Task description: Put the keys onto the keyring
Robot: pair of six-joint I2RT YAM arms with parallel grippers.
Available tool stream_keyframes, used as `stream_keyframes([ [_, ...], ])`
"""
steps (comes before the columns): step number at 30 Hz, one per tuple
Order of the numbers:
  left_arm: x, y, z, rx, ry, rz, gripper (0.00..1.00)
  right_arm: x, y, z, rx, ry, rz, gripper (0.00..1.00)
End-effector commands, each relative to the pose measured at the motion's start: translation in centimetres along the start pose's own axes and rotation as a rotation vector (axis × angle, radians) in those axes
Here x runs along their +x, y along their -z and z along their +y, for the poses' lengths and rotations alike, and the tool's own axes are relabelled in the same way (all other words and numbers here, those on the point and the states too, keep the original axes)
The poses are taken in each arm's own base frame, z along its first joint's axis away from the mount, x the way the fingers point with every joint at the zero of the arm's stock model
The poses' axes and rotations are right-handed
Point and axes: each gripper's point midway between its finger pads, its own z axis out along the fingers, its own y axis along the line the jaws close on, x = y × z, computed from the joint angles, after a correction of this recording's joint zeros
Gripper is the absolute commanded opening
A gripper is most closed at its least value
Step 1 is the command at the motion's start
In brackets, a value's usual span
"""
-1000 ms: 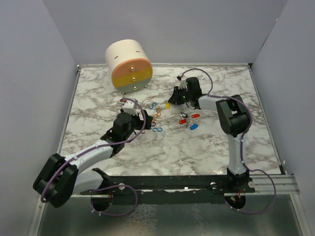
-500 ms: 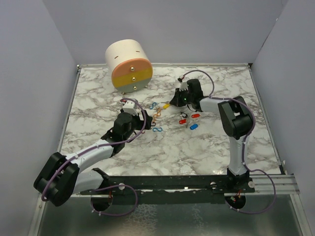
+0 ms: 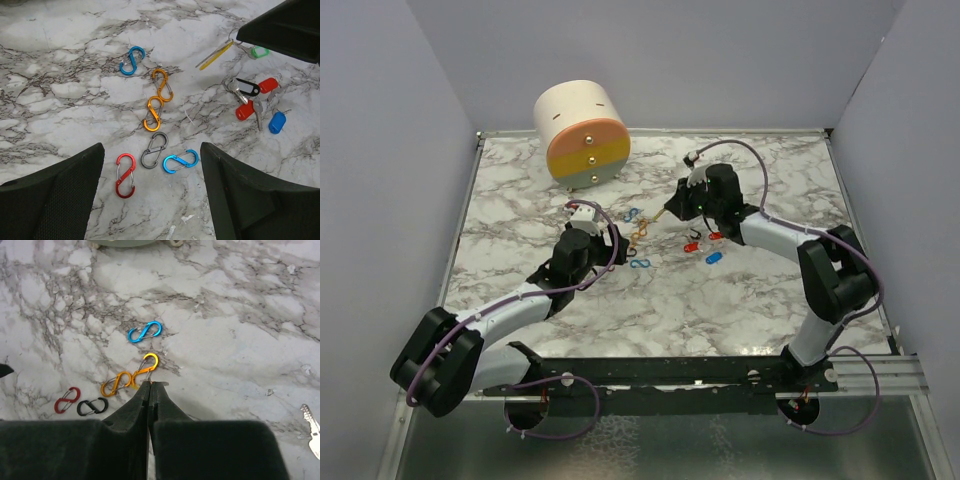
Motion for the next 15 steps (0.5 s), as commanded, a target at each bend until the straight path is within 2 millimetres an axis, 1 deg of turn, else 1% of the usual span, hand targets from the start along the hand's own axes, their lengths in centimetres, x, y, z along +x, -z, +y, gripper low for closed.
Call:
stream_keyframes([
  [1, -0.9, -0.1, -0.5, 0.007, 0.017, -0.018, 0.79, -0.6, 1.7, 1.6, 0.046, 0.051, -0.041, 0.01],
  [4, -1.1, -0.1, -0.3, -0.008, 0.031, -0.027, 0.75, -0.3, 3.0, 2.8, 0.060, 0.054, -0.059, 0.01],
  [5, -1.1, -0.1, -0.1, -0.019, 0.038, -0.031, 0.74, -0.5, 3.6, 3.2, 0.062, 0.057, -0.072, 0.01],
  [9, -1.2, -0.7, 0.5, -0.060, 0.021, -0.034, 0.72, -0.9, 5.0, 3.7, 0.075, 0.059, -0.092, 0.01],
  [11, -1.0, -1.3, 0.9, -0.083, -0.009, -0.022, 0.74, -0.9, 5.7, 3.8, 0.082, 0.057, -0.094, 0.01],
  [15, 0.1, -3.1, 1.5, -0.116, -0.051, 0.029, 0.84, -0.5, 6.5, 4.1, 0.076, 0.052, -0.099, 0.01],
])
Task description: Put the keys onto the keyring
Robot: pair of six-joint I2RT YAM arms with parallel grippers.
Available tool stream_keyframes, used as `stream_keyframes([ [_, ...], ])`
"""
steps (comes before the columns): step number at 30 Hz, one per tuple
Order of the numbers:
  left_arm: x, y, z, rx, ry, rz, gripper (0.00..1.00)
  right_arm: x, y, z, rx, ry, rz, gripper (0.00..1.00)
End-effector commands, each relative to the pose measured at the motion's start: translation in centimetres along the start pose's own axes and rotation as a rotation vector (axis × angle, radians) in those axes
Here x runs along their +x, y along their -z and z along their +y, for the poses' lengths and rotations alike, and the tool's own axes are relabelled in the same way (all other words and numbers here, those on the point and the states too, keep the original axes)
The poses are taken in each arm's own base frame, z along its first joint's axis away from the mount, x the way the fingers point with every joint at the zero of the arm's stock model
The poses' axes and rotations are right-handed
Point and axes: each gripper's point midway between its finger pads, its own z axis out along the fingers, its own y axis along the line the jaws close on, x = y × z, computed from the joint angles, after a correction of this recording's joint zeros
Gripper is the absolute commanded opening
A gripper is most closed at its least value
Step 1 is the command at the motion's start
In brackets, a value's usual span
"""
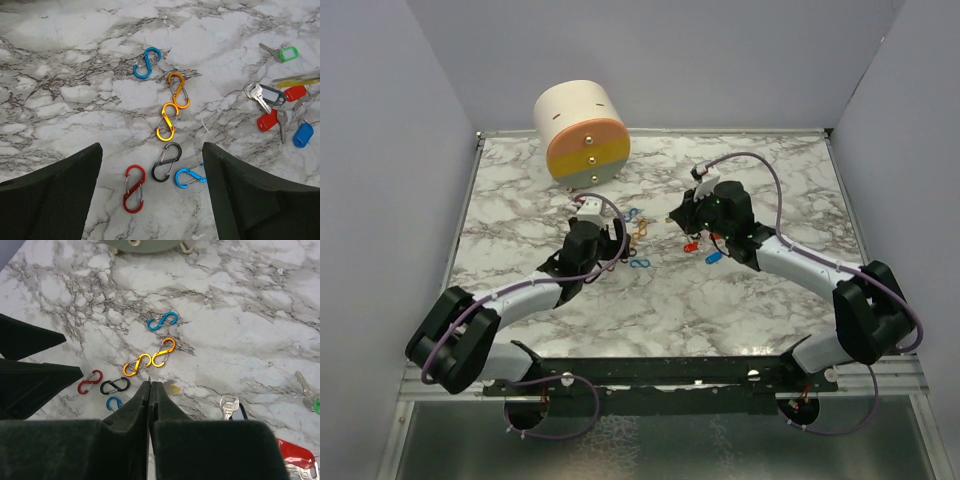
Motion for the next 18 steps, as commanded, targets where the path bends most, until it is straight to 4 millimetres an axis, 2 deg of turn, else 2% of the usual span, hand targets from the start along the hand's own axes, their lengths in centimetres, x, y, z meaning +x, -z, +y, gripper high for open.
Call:
stream_keyframes([
  [1, 0.1, -2.2, 0.3, -0.051, -0.051, 0.025, 0.86, 0.0, 1.1, -0.3, 0.037, -0.008, -0.017, 0.01],
  [6, 1.1, -4.9, -0.1, -0.056, -0.080, 0.078, 0.87, 0.2, 1.6, -0.4, 0.044, 0.000, -0.016, 0.01],
  [8, 1.3, -5.7, 0.4, -0.084, -0.098, 0.082, 0.87, 0.0, 1.9, -0.3, 0.042, 0.006, -0.020, 0.01],
  [17, -1.2, -8.6, 1.5, -0.183, -0.271, 0.046, 0.87, -0.7, 2.6, -0.4, 0.054, 0.029, -0.048, 0.01],
  [18, -0.8, -9.0, 1.8, -0.193, -0.287, 0.058, 0.87, -0.8, 2.7, -0.4, 0.055, 0.030, -0.051, 0.01],
])
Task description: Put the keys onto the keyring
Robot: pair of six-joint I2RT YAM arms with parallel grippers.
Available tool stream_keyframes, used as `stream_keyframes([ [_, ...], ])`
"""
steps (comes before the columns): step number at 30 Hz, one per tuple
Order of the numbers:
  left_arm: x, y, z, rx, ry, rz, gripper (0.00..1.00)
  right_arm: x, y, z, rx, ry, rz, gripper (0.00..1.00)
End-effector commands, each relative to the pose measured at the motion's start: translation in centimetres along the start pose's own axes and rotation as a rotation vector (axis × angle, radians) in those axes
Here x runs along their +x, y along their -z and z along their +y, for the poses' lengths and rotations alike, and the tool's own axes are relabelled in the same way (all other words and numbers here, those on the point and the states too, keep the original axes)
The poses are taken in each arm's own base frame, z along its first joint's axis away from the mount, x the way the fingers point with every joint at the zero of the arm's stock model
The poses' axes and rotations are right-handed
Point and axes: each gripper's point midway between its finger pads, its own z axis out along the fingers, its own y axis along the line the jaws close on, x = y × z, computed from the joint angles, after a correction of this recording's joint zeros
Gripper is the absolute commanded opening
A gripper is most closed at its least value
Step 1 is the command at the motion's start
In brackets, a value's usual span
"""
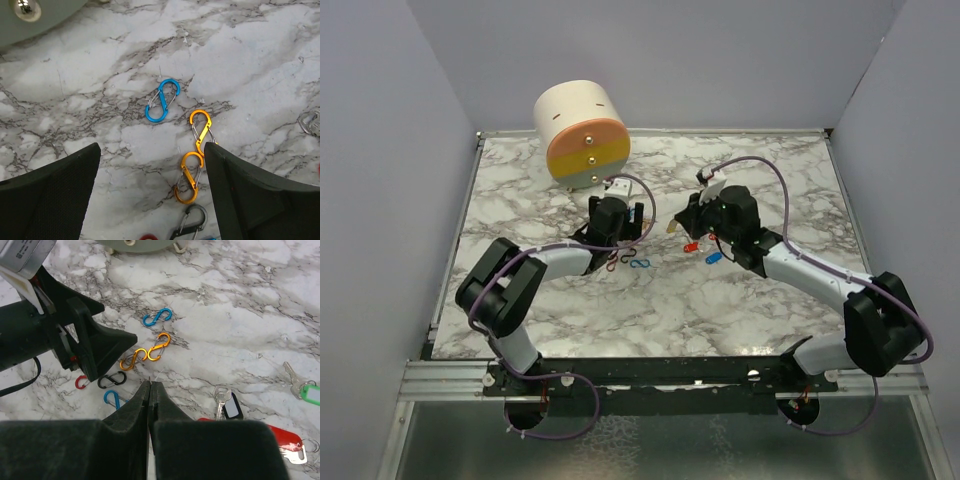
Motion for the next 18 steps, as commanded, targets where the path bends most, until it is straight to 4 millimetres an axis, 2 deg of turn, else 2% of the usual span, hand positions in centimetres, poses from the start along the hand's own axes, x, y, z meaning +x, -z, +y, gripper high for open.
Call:
stream_keyframes([
  [1, -1.2, -1.5, 1.2, -0.085, -0.105, -0.022, 0.87, -0.8, 0.7, -0.3, 0.028, 0.023, -0.034, 0.01],
  [10, -0.5, -3.8, 1.5, -0.081, -0.127, 0.019, 0.85, -1.2, 1.2, -0.4, 0.041, 0.025, -0.048, 0.01],
  [18, -0.4, -5.1, 1.8, -0.039, -0.117, 0.039, 0.83, -1.2, 1.4, -0.7, 0.056, 0.024, -0.053, 0.01],
])
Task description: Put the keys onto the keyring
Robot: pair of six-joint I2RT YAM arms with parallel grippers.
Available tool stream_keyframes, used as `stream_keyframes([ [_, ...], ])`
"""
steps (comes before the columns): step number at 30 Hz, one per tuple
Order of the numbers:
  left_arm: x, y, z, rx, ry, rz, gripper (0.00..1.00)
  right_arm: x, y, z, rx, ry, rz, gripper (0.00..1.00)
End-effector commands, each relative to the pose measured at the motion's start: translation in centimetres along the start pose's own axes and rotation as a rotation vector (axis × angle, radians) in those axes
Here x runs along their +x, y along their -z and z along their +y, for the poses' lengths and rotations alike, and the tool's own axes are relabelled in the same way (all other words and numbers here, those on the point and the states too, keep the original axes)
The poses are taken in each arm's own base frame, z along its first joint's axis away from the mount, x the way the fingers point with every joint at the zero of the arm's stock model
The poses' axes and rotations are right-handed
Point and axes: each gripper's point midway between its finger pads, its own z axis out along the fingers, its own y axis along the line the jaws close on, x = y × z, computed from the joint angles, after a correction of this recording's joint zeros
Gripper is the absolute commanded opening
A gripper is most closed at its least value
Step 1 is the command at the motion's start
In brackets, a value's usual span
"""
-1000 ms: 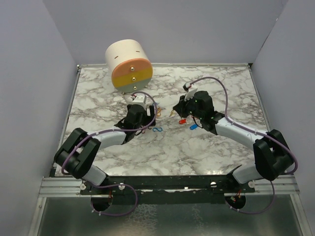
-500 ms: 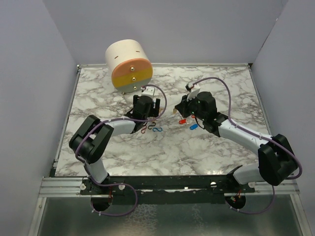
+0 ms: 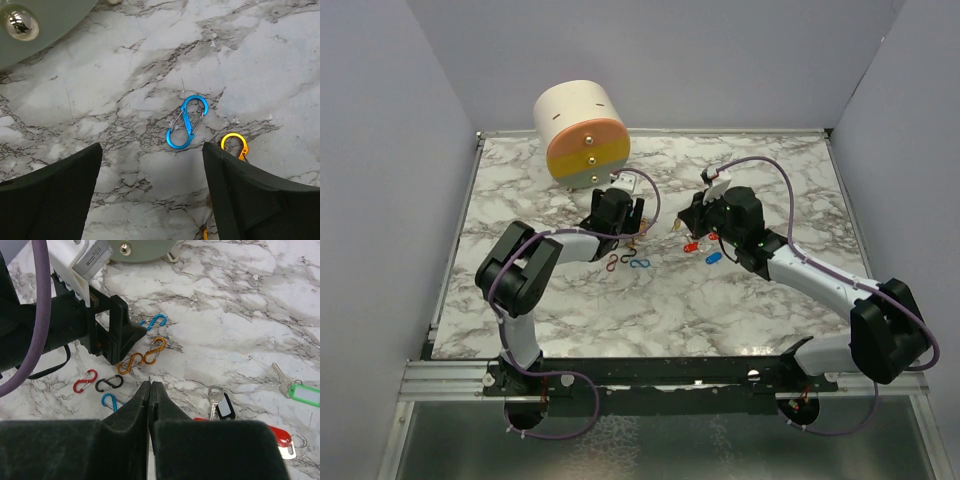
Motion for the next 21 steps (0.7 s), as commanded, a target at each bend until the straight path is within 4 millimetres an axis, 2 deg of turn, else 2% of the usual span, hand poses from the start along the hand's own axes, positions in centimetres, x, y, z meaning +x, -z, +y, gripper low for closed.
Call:
stream_keyframes([
  [1, -0.4, -0.8, -0.3, 0.049, -0.005, 0.002, 0.83, -0.3, 0.4, -0.4, 0.031, 0.014, -0.016, 0.01],
  [21, 0.6, -2.5, -1.1, 0.136, -0.056, 0.011, 0.76, 0.0, -0.1, -0.9, 0.049, 0.021, -0.006, 0.01],
])
